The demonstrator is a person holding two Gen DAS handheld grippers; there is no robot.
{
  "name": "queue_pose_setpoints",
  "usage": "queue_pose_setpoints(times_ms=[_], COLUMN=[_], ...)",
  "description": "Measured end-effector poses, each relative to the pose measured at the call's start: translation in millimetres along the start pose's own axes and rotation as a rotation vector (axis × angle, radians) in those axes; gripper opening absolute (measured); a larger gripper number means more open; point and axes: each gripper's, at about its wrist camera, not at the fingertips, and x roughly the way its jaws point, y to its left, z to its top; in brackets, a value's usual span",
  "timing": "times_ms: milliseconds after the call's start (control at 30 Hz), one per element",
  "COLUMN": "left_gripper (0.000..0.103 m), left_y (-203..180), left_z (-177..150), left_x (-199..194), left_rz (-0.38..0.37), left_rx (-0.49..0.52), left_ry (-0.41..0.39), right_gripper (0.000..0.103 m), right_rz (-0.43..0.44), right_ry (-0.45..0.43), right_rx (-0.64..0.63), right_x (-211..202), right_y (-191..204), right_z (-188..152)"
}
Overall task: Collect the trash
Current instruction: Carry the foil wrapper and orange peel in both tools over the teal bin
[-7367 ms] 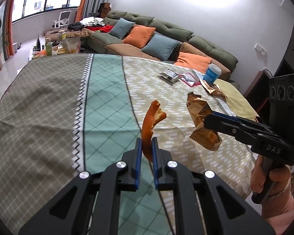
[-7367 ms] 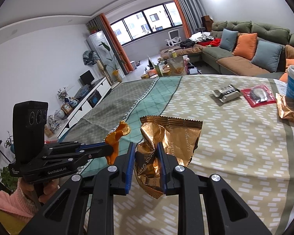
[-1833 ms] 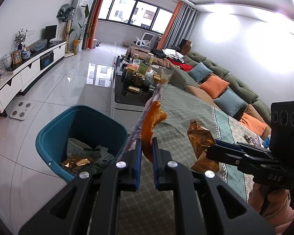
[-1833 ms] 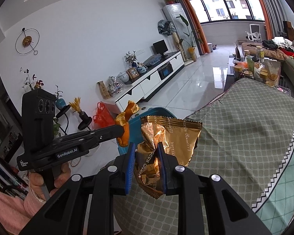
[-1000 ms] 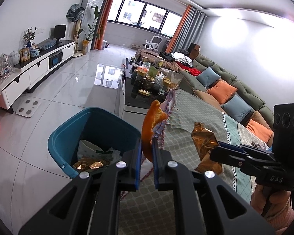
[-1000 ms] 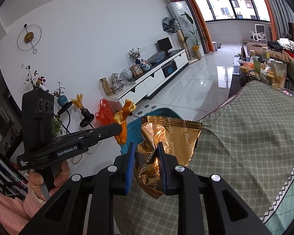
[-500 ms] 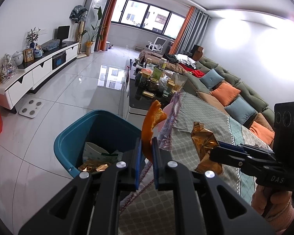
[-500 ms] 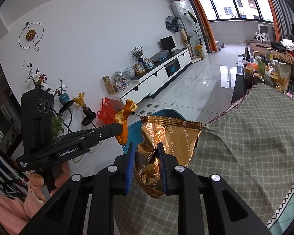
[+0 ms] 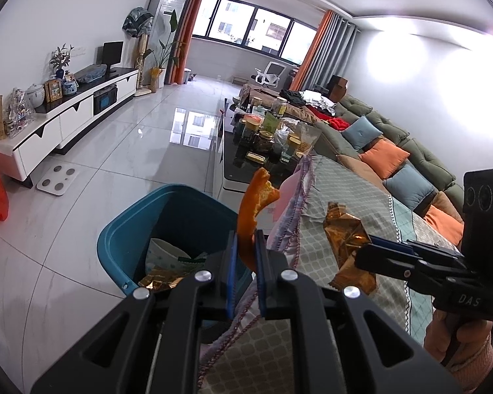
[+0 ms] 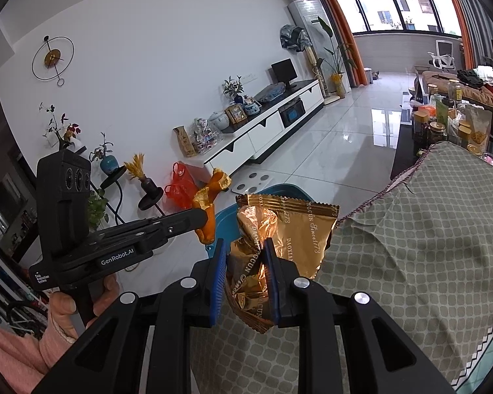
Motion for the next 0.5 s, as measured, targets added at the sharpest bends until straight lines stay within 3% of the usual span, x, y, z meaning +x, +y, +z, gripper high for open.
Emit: queue_pose_setpoints(times_ms=[500], left_gripper=[0.011], left_y=[9.5], left_z=[-1.4], left_x=[7.1], left_rz=[0.022], left_rx=[-0.014], left_ry=[0.013], right_gripper=[0.023], right_rz=[0.012], right_ry=[0.014], right_rx=[-0.003], right_x=[11.9], right_y=[1.4], right_z=[2.5])
